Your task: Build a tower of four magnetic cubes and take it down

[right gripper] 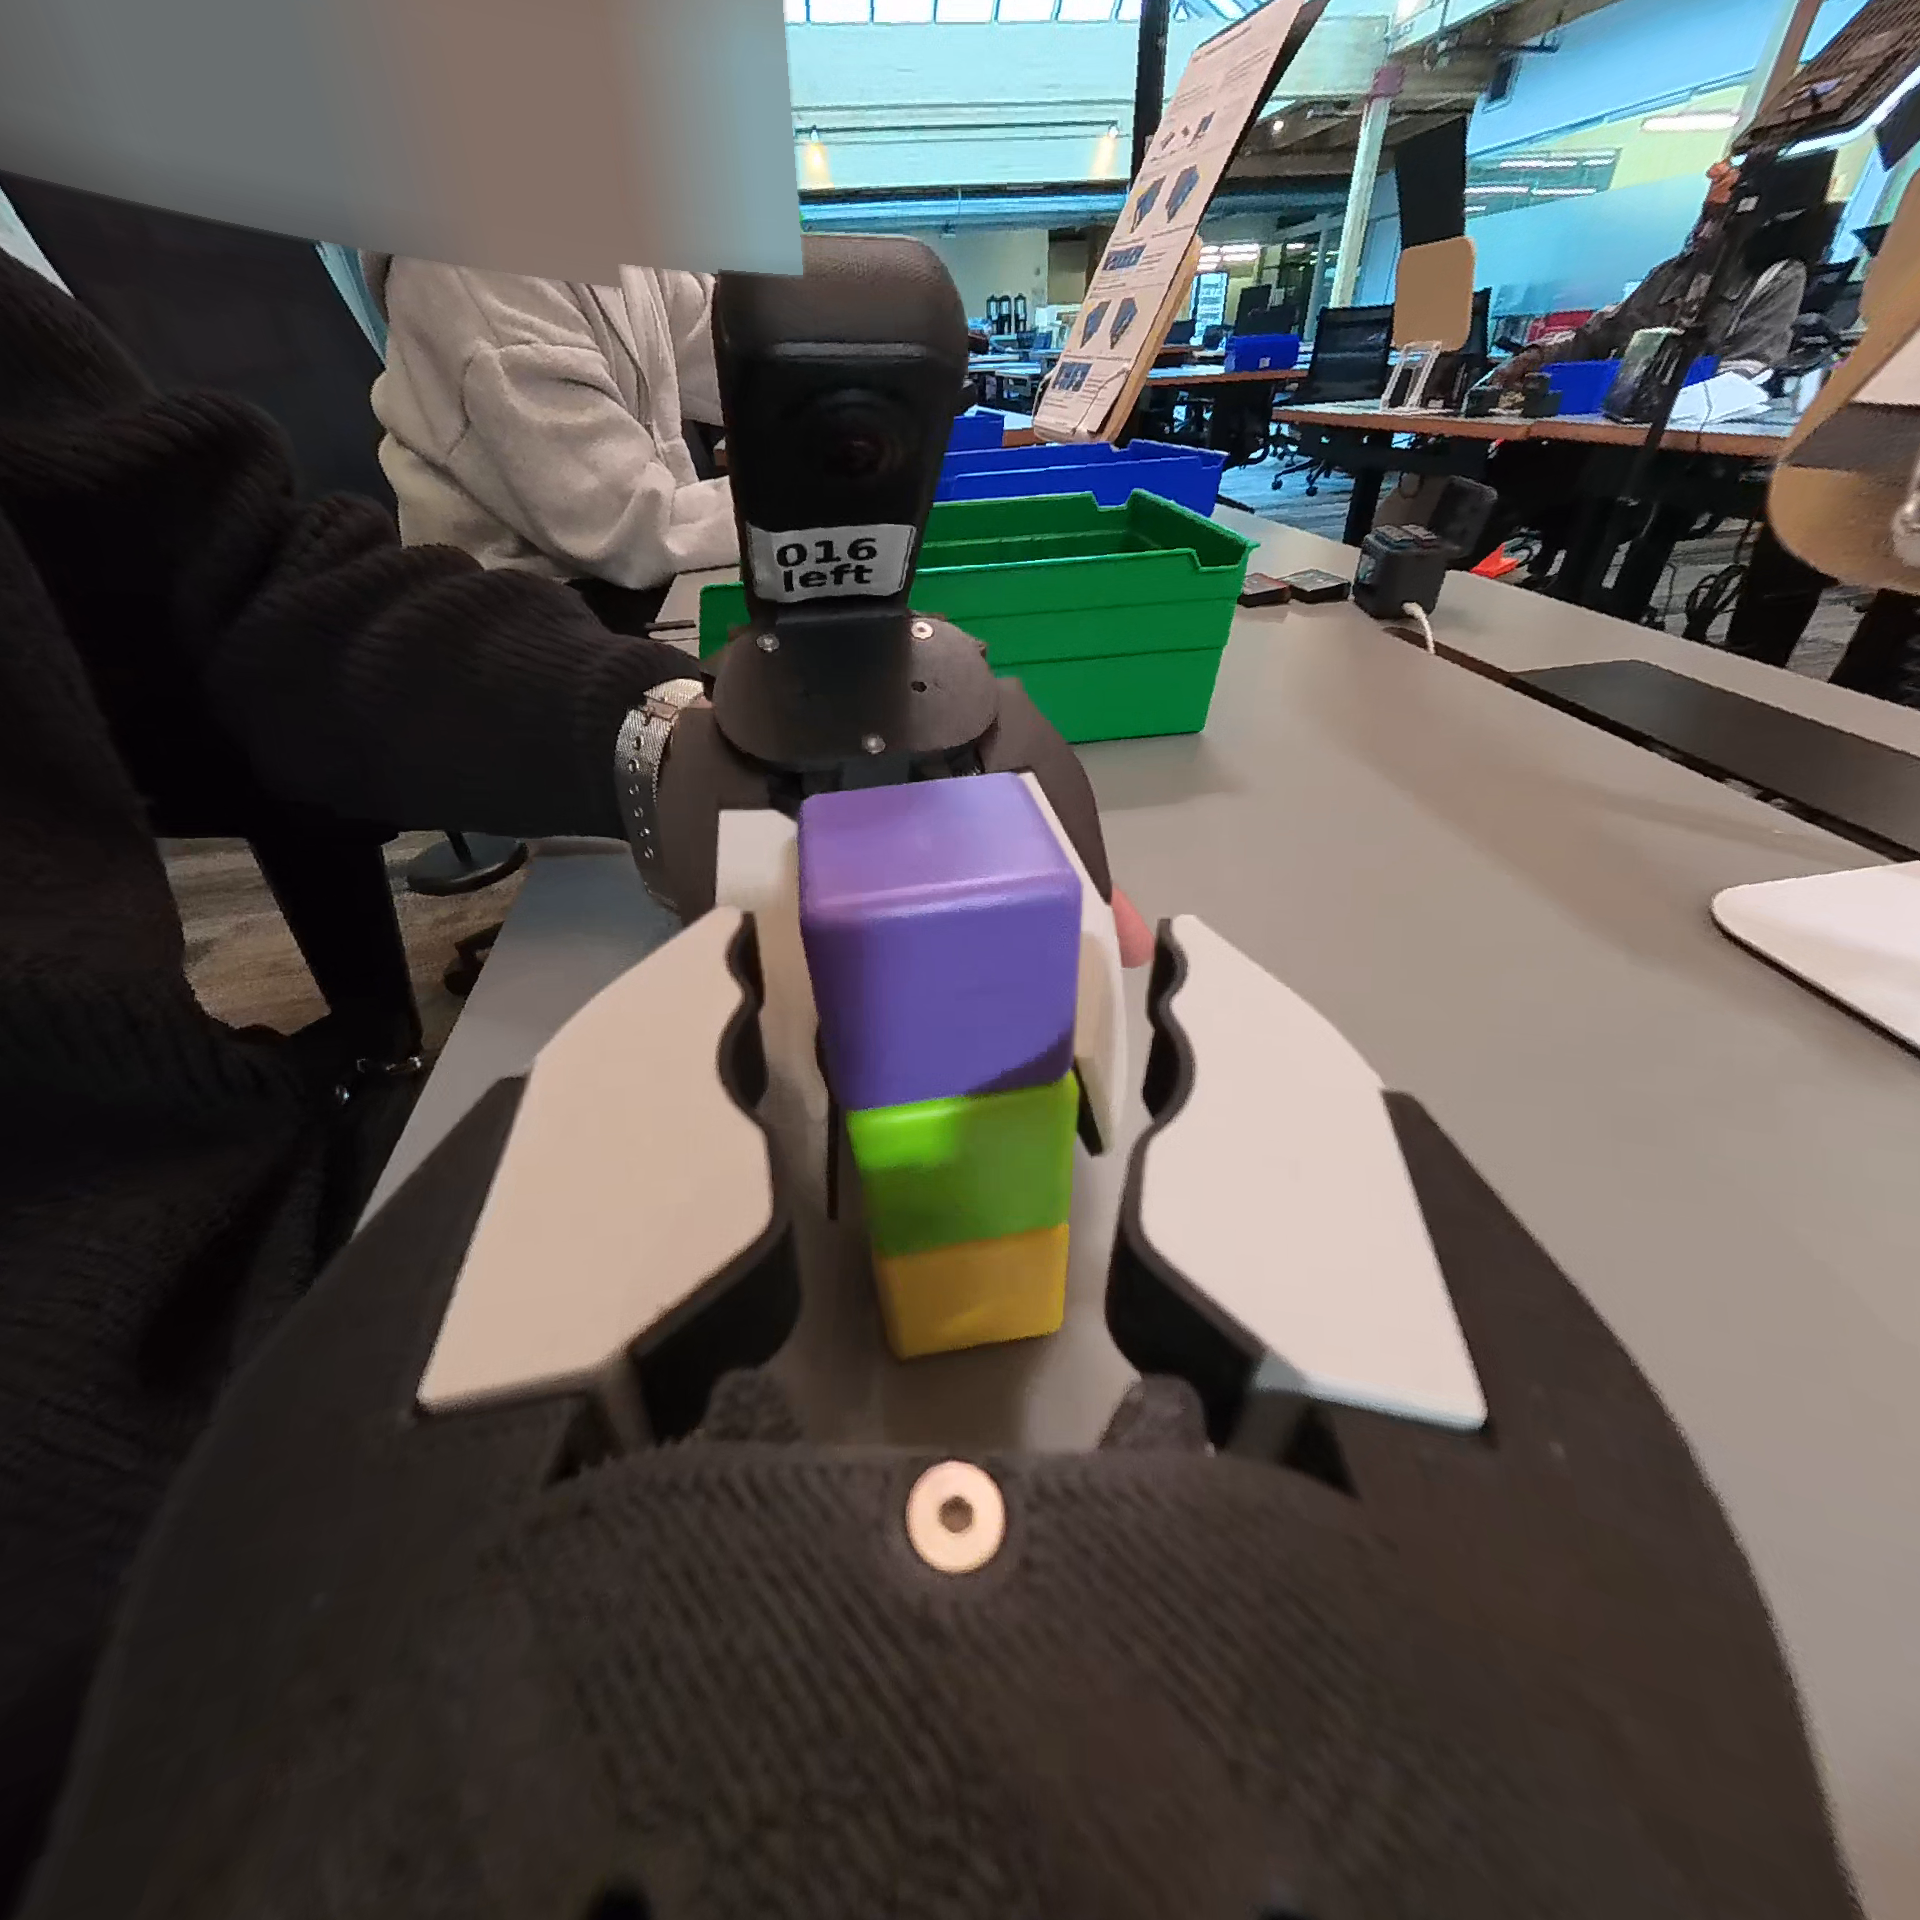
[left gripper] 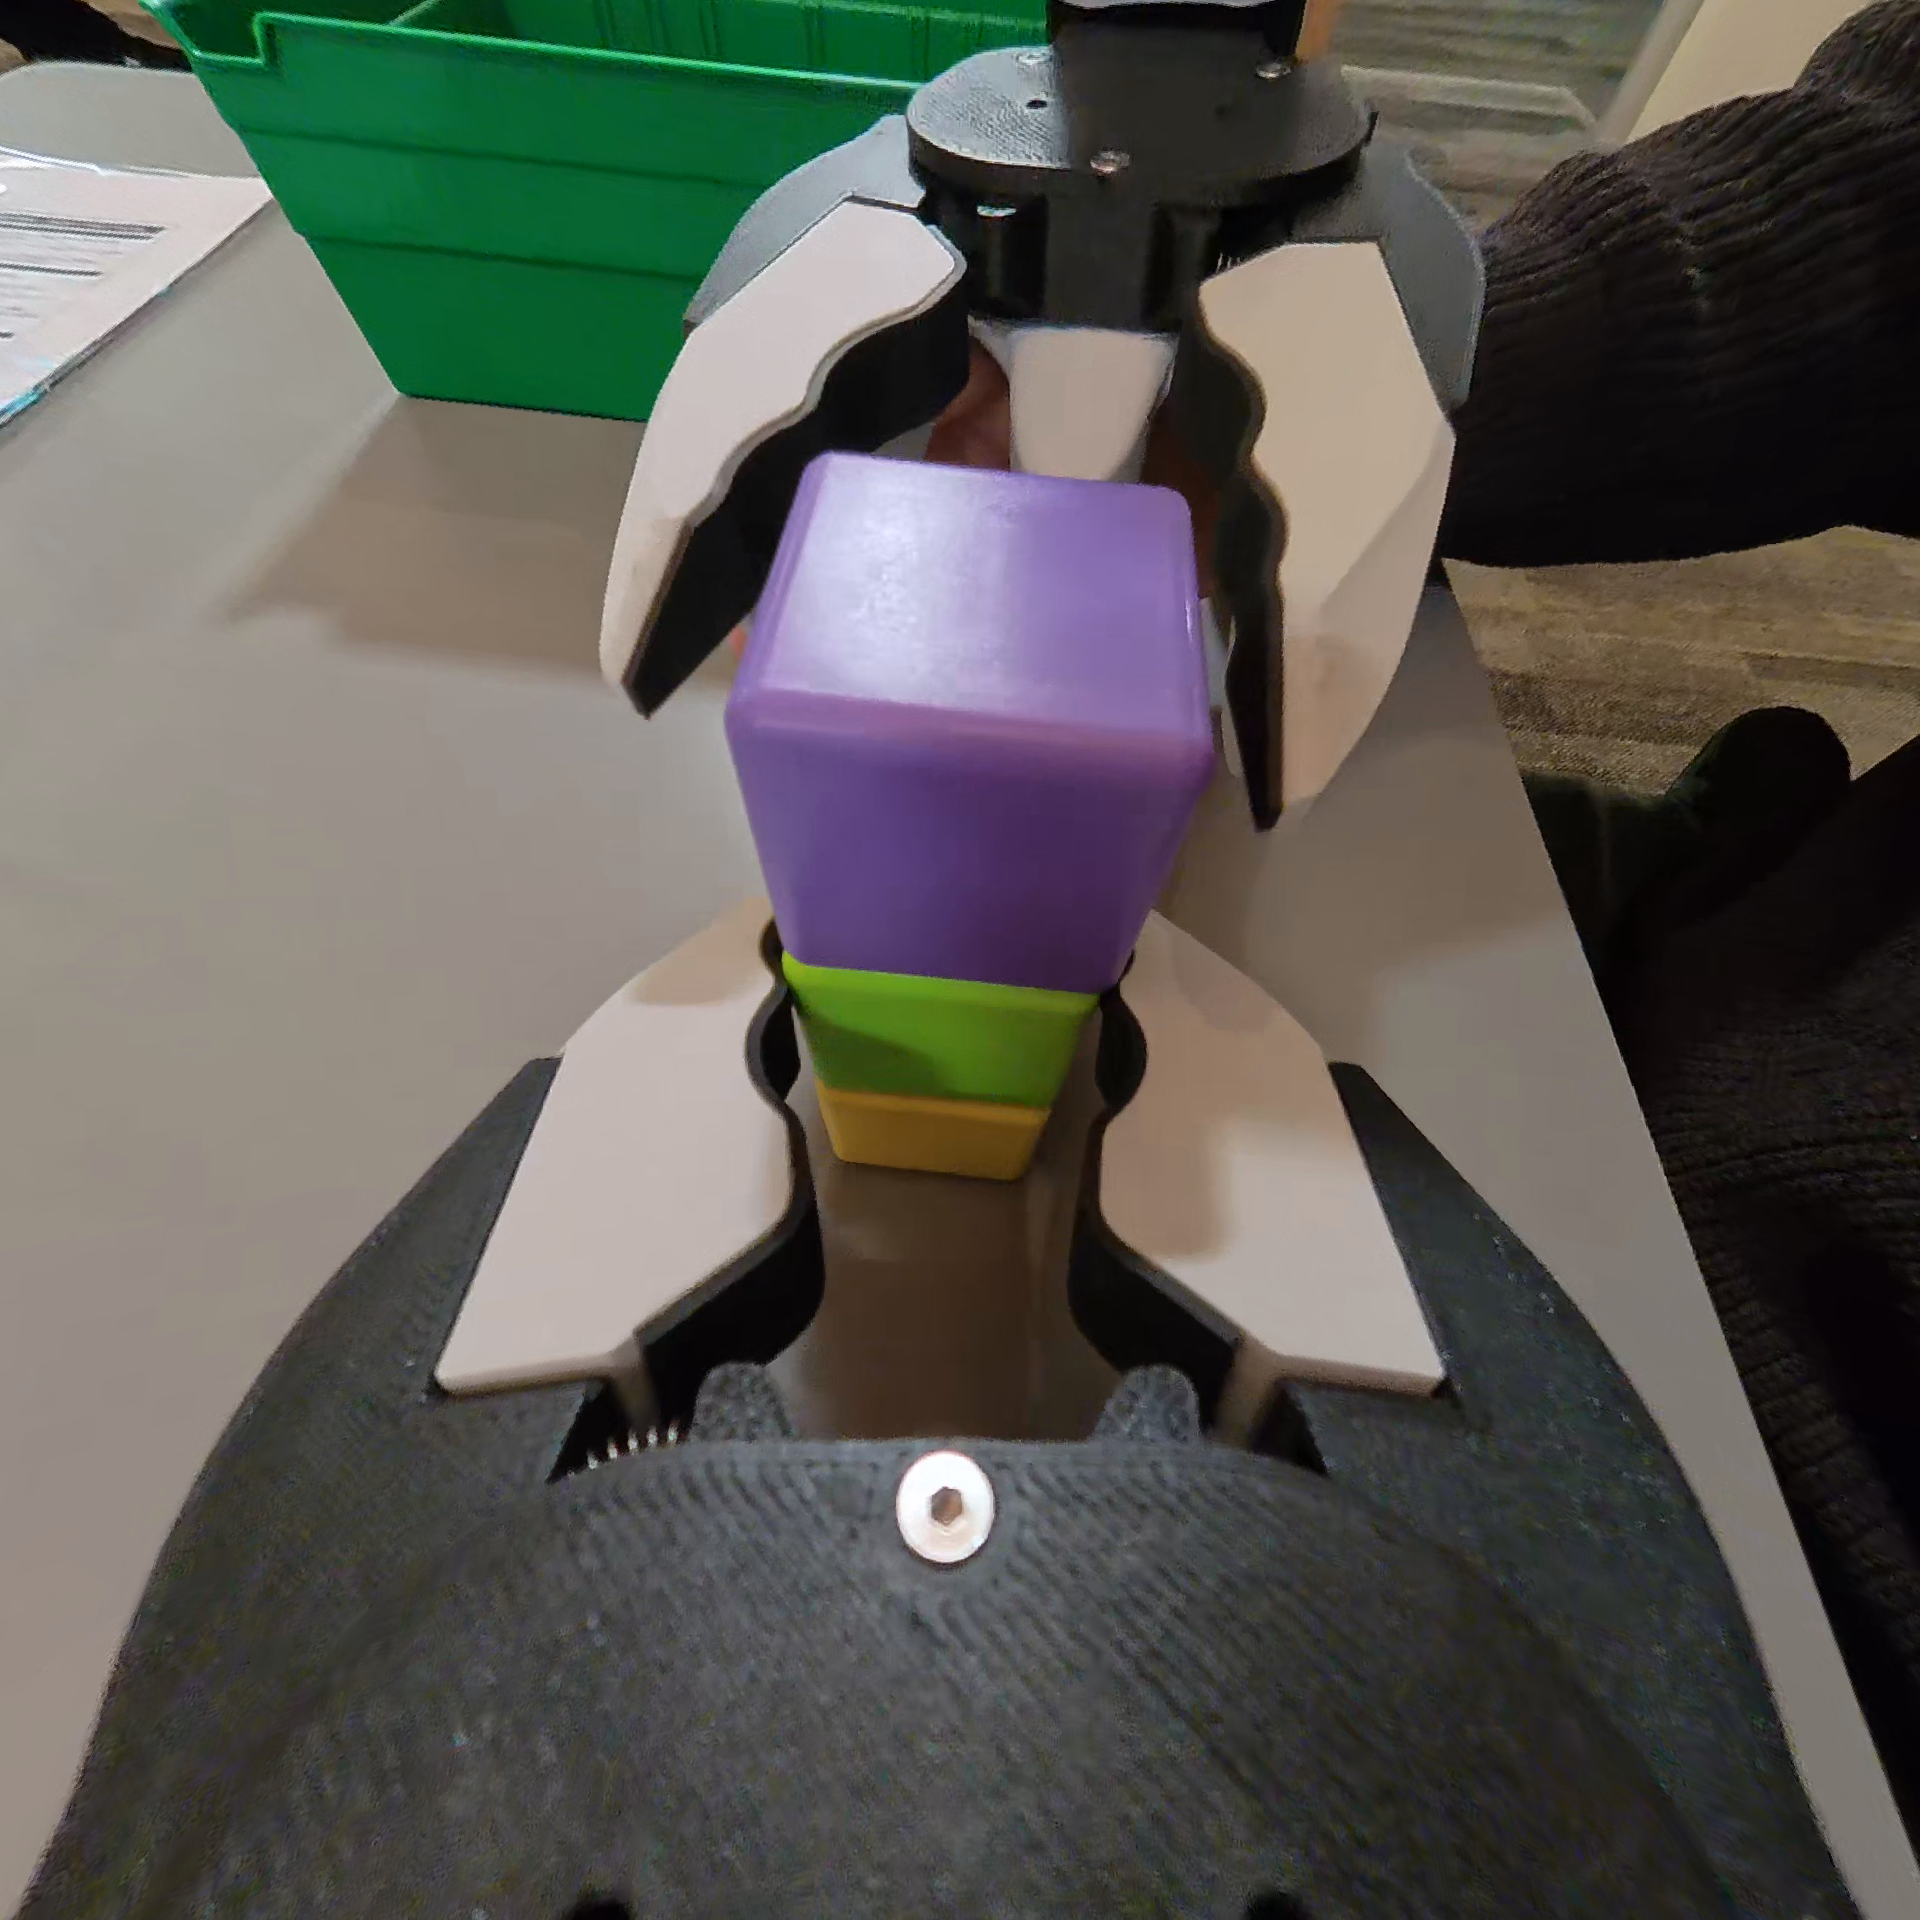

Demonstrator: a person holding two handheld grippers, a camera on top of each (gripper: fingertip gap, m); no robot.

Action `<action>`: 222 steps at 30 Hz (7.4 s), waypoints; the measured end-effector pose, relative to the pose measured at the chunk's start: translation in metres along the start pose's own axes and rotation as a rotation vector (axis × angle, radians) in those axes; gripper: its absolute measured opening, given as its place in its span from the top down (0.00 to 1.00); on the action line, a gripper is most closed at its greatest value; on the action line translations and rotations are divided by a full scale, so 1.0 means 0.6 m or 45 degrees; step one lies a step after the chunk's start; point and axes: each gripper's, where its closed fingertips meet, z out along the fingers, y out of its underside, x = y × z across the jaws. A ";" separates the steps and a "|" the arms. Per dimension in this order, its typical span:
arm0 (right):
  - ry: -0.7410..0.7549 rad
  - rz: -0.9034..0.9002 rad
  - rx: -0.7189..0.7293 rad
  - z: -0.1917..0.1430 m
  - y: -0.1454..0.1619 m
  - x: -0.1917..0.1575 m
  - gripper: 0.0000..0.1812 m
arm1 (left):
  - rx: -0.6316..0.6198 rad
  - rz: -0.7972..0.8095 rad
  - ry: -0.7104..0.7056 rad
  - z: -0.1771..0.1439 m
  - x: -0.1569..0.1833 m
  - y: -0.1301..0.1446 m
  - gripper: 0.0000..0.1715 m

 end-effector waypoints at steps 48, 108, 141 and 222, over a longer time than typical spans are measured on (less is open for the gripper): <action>1.383 0.728 -1.340 -0.614 0.150 0.345 0.72 | -0.062 -0.035 -0.041 0.006 -0.011 0.010 0.70; 0.279 -0.058 -0.376 0.000 0.072 0.003 0.64 | -0.412 -0.002 -0.005 0.015 -0.006 0.078 0.71; 1.304 -0.146 -0.733 -0.417 -0.050 0.202 0.72 | -0.453 0.016 -0.040 0.018 -0.009 0.086 0.71; 0.686 -0.139 -0.633 -0.213 -0.070 0.018 0.73 | -0.447 -0.051 -0.028 0.003 -0.017 0.092 0.59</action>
